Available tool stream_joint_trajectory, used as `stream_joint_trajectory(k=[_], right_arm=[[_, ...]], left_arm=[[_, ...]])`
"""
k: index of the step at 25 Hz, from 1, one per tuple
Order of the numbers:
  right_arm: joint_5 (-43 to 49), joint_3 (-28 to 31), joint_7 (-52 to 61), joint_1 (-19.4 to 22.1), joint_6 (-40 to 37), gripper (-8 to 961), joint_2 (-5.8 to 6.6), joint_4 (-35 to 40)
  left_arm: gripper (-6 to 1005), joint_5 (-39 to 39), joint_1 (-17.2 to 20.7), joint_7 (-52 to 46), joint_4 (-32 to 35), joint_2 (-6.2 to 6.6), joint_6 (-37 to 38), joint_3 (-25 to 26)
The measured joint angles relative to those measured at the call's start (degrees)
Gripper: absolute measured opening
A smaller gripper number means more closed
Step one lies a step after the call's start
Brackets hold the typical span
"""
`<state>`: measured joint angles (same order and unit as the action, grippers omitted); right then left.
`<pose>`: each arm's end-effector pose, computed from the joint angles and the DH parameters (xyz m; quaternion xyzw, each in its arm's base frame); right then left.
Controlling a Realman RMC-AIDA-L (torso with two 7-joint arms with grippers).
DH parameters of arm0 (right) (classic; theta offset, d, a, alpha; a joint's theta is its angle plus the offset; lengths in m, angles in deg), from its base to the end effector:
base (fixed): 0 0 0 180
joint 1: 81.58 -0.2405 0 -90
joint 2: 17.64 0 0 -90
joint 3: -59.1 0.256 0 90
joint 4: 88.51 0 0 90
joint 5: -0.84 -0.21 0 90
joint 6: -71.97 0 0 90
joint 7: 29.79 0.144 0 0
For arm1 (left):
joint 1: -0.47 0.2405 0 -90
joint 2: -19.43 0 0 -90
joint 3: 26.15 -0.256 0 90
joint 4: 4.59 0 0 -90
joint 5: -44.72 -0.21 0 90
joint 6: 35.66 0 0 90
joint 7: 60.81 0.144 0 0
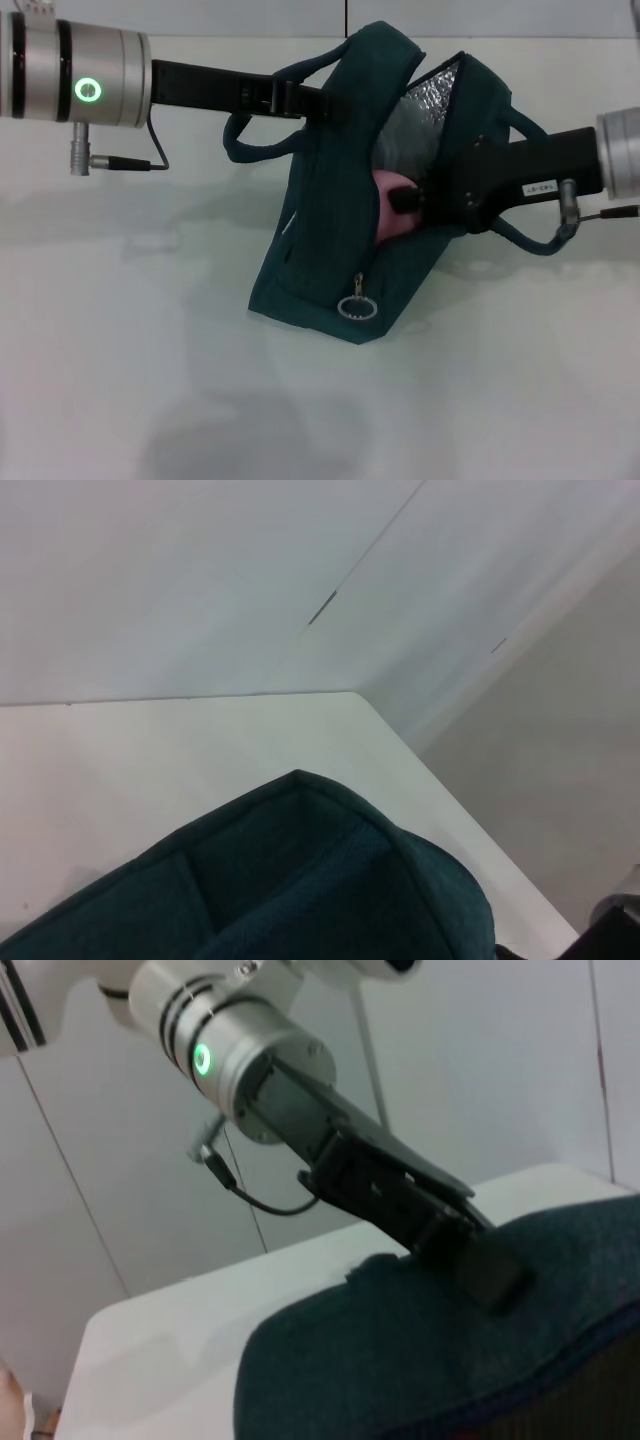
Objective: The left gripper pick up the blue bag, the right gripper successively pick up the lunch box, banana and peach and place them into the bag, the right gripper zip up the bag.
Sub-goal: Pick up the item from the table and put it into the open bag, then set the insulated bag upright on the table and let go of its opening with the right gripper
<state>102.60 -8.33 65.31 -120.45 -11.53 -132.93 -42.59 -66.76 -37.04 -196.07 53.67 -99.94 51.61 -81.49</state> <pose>0.1647 0.3706 -0.0126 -0.9720 0.1398 0.1848 0.0393 -0.1538 0.3765 0.0188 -0.8801 -0.4226 -0.2132 0.0365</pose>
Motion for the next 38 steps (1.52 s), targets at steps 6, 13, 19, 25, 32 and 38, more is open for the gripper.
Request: stream_joint_trajectory(k=[6,13,19,25,32,38], right_arm=[[-0.03,0.26,-0.33,0.22,1.93,111,-0.16,-0.72],[-8.94,1.98,-5.1,4.77,1.65,305,-0.09,-0.02],[-12.61,8.47,-8.52,9.25,-3.69,554,0.15,0.03],[-15.59,21.26,-17.32,17.09,-9.3,678,-0.02,-3.36],[-14.91,22.11,-27.49,17.04,1.09,682,0.07,-15.01],[-14.83,18.53,-31.41,7.48,11.39,683,-0.39,-23.24]], left_arm=[[54,0.06,0.34,0.38,0.0,-0.07,0.0,0.11],[54,0.1,0.21,0.61,0.0,-0.08,0.0,-0.12],[54,0.13,0.42,1.05,0.0,-0.08,0.01,-0.11],[54,0.16,0.44,1.38,-1.42,-0.08,0.0,0.16],[54,0.12,0.56,1.81,-1.53,-0.11,-0.15,0.32],[54,0.13,0.32,1.85,-1.58,-0.17,-0.33,-0.02]])
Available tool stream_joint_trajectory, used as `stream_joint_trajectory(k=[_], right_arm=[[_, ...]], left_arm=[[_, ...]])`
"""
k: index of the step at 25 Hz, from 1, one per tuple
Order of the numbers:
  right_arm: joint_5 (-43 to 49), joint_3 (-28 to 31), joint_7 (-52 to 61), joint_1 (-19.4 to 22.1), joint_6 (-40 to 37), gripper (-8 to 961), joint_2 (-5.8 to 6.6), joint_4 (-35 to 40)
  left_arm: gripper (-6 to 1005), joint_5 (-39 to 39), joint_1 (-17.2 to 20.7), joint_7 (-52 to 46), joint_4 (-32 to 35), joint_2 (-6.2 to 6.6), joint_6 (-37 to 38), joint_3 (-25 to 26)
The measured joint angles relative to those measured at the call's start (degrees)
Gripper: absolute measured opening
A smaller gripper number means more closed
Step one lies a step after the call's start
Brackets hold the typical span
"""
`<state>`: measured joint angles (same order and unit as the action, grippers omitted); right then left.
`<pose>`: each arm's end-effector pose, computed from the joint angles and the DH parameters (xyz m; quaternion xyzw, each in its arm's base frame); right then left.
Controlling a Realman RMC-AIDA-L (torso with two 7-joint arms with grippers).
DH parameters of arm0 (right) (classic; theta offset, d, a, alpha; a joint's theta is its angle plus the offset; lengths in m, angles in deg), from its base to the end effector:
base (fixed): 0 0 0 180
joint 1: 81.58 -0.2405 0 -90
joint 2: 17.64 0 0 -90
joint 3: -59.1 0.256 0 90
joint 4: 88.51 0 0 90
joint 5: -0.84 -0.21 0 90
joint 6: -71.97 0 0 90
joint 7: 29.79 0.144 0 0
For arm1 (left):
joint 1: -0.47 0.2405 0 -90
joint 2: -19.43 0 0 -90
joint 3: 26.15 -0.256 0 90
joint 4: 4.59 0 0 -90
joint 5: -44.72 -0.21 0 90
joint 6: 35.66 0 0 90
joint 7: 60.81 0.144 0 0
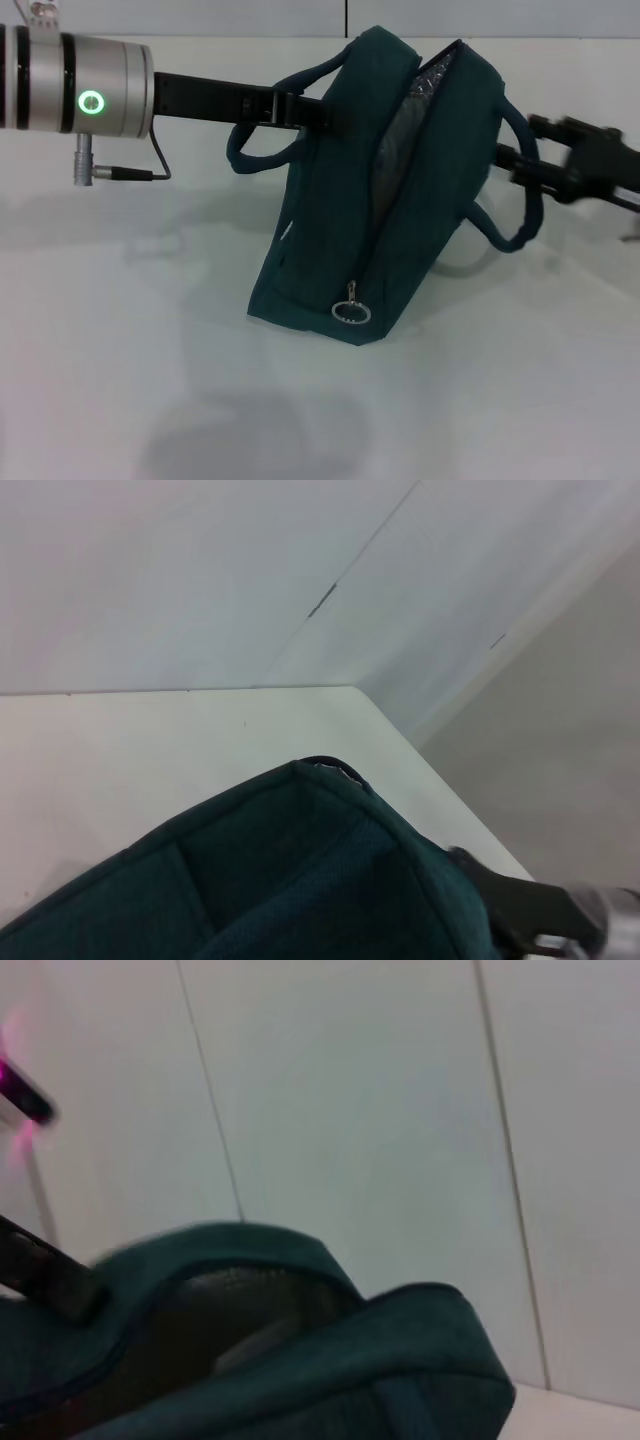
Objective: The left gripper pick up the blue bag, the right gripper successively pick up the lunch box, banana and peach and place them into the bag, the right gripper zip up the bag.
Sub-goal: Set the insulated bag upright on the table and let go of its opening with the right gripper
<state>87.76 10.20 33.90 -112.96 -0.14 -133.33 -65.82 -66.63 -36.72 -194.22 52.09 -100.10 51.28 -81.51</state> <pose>0.2746 0.3654 -0.0017 -0.8847 0.2190 0.3020 0.2793 -0.1594 0.3747 0.0137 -0.8805 -0.4219 -0.2133 0.0343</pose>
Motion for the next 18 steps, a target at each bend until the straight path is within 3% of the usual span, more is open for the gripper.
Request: stream_joint_trajectory(k=[4,8,10,13,18], right_arm=[[-1.18,-0.08,-0.38,-4.15,10.48,683,-0.3,-1.38],[-11.63,0.47,-5.18,-3.0,14.71,683,-0.37,-0.78],[-20.67,0.15,-11.48,-1.05,10.65,681,-0.46,-0.4],[-30.26,-0.26,-16.84,2.33,-1.81,678,-0.45,0.68],[-31.35,-2.85,-13.79,5.42,-12.38,676,-0.16,5.81]], left_arm=[[55,0.01,0.17,-0.01,-0.05,0.0,-0.02,-0.02],[55,0.08,0.57,0.0,-0.96,0.0,-0.01,0.16],[55,0.09,1.34,0.02,-1.29,0.07,0.0,0.28],[55,0.12,2.21,0.11,-1.3,0.18,0.05,0.31],[55,0.89,3.44,0.4,-1.71,0.14,0.38,0.17]])
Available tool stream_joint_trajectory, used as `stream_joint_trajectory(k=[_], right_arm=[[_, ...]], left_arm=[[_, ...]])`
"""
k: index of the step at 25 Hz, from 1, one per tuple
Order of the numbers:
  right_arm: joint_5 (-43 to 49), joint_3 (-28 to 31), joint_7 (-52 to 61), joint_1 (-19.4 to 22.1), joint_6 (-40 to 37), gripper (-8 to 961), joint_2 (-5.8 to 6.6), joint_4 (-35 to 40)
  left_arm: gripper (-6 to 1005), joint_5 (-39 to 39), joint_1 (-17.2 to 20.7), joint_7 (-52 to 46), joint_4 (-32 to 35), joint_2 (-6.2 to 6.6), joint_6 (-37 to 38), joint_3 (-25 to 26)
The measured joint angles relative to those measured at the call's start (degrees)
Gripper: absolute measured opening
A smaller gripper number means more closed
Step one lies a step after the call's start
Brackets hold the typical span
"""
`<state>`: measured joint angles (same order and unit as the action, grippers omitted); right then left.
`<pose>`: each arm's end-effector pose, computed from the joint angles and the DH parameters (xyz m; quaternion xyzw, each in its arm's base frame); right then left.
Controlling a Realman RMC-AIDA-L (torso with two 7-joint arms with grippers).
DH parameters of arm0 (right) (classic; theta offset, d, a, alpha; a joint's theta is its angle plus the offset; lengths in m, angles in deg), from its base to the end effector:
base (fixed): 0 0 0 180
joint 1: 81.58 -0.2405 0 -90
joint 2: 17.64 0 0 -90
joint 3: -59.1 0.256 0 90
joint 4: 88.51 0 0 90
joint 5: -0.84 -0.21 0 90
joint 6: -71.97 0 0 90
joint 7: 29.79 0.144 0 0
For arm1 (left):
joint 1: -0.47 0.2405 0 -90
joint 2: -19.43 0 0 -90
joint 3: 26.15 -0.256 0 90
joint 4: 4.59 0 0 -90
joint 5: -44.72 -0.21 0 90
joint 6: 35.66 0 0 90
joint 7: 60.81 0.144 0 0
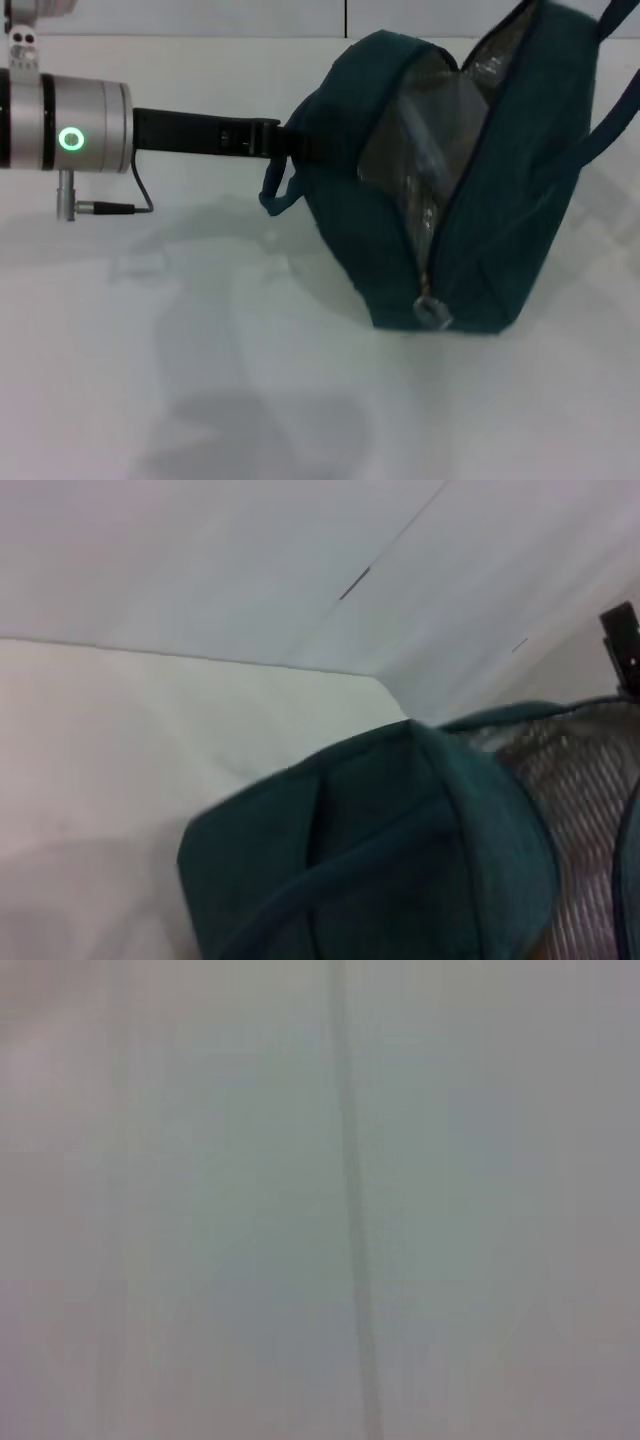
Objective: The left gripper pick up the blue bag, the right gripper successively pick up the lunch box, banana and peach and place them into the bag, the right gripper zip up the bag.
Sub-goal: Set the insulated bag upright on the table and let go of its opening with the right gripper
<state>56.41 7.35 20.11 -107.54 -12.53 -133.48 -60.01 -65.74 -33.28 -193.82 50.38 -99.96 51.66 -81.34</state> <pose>0.2486 0.3579 0.0757 -0.7701 0.0797 0.4831 0.4088 -0.1844 0.3625 0.0111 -0.8628 -0.4554 -0.2174 0.0302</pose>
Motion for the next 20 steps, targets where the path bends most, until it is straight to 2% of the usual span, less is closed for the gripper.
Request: stream_joint_trajectory(k=[3,8,11,14,20], right_arm=[[0.09,-4.51,2.46,0.87,1.26,675,0.11,3.06],[0.38,-11.51,2.91,0.18,12.02,674,0.56,3.0],[1.74,-14.57,3.23,0.71,14.53,673,0.71,2.86],[5.34,-14.87,5.32,2.23,13.28,672,0.8,3.59],[7.62,-12.35,4.11,8.73,0.58,670,0.91,8.55]], left_arm=[[55,1.48,0.11,1.56,-2.15,-0.01,0.02,-0.18],[55,2.0,-0.43,3.72,-5.76,0.16,-0.44,0.26],[55,2.01,-0.38,4.24,-6.23,0.22,-0.59,0.77],[55,2.0,-0.21,4.4,-6.25,0.21,-0.66,1.0],[55,1.99,-0.11,4.43,-6.29,0.31,-0.76,1.0]])
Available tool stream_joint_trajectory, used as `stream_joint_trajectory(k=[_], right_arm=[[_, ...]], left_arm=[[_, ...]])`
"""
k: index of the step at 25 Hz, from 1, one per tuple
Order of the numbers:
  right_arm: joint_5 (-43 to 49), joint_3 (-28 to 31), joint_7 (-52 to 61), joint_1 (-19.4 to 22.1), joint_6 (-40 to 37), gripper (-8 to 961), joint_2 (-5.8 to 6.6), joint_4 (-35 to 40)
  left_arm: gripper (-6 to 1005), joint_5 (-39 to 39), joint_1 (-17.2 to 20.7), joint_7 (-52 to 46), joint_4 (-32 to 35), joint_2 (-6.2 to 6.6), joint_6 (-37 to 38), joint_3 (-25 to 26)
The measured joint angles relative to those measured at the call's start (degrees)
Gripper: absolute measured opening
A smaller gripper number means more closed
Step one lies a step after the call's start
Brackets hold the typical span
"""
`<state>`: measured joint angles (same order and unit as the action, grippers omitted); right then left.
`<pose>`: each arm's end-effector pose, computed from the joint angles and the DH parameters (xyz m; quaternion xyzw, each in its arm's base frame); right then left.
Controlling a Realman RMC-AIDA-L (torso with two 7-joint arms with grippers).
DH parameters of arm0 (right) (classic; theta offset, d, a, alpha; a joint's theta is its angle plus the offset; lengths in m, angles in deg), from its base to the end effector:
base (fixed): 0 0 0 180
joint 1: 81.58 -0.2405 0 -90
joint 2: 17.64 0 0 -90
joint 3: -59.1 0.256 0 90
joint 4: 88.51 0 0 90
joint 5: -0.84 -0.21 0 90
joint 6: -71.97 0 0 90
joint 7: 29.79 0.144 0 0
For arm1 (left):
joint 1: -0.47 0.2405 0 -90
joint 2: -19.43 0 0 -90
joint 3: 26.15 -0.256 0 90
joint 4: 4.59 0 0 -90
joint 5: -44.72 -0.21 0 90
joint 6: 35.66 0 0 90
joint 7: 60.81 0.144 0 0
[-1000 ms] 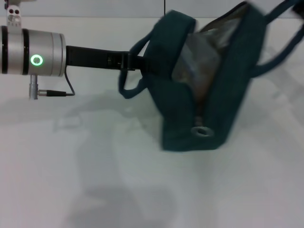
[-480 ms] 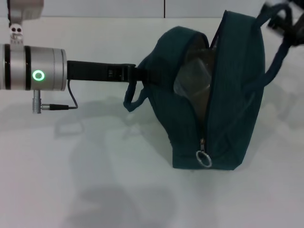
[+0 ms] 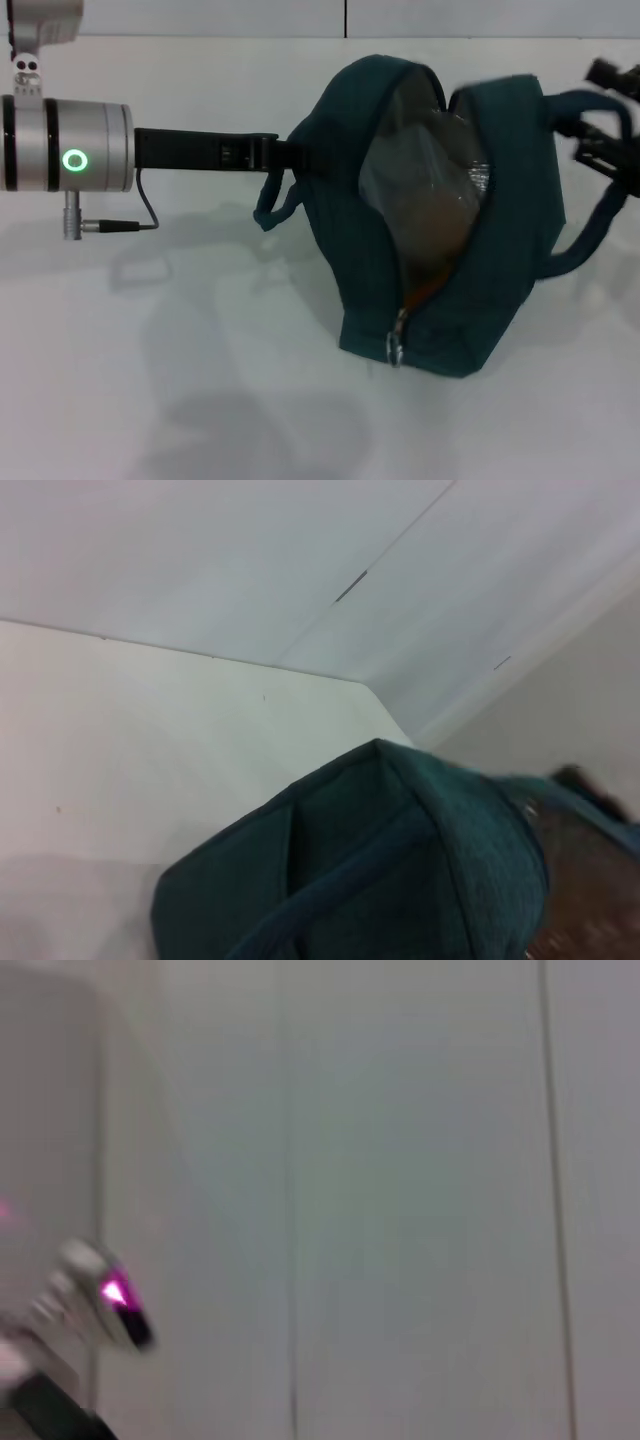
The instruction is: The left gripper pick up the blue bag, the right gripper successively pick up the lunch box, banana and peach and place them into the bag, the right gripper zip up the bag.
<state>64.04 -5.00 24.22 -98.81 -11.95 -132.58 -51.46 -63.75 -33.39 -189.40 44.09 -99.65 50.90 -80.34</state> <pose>0.2639 0.3167 0.0431 -0.8561 0.0806 0.4008 0.3162 -0.1974 0.3595 0.0013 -0.8539 -0.4644 -0.2343 0.0194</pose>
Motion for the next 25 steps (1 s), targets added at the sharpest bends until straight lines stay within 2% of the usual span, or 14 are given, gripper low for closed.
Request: stream_joint_trajectory(k=[3,7,12,16,18,21,23,25], right_arm=[[-0.08,3.32,0.15,1.26,-7.11,669,0.04,1.25],[0.03,7.98,5.63,1.37,-7.47,667,0.17,1.3],[1.29,8.46,7.8,1.05,-6.0,666,1.3,-0.24],[3.46,8.36,7.9,0.12,-11.64,664,1.09,-0.24],[5.91,8.32,9.26,-0.87,-16.48,664,1.33,-0.15],[12.47,8.35,14.16,-3.66,-23.69,663,2.34,-0.23],[16.92,8.37,16.29,-5.52,-26.27,662,2.67,-0.88],[22.15,8.36,17.3,-7.21,-28.23,661,2.33,-1.46]], left_arm=[[55,-0.1,0.07,0.0,0.0,-0.01,-0.05,-0.02],[55,-0.17,0.17,0.0,-0.01,-0.1,-0.08,-0.04],[55,-0.01,0.15,-0.1,0.0,-0.24,-0.08,0.26],[55,0.51,0.14,-0.09,-0.03,-0.42,-0.07,1.47],[55,0.86,0.09,-0.09,-0.36,-0.42,-0.09,1.49],[55,1.01,0.0,-0.09,-0.76,-0.38,-0.16,1.51],[55,1.01,0.18,-0.09,-0.79,-0.35,-0.28,1.52],[55,1.01,0.2,-0.08,-0.81,-0.35,-0.34,1.48]])
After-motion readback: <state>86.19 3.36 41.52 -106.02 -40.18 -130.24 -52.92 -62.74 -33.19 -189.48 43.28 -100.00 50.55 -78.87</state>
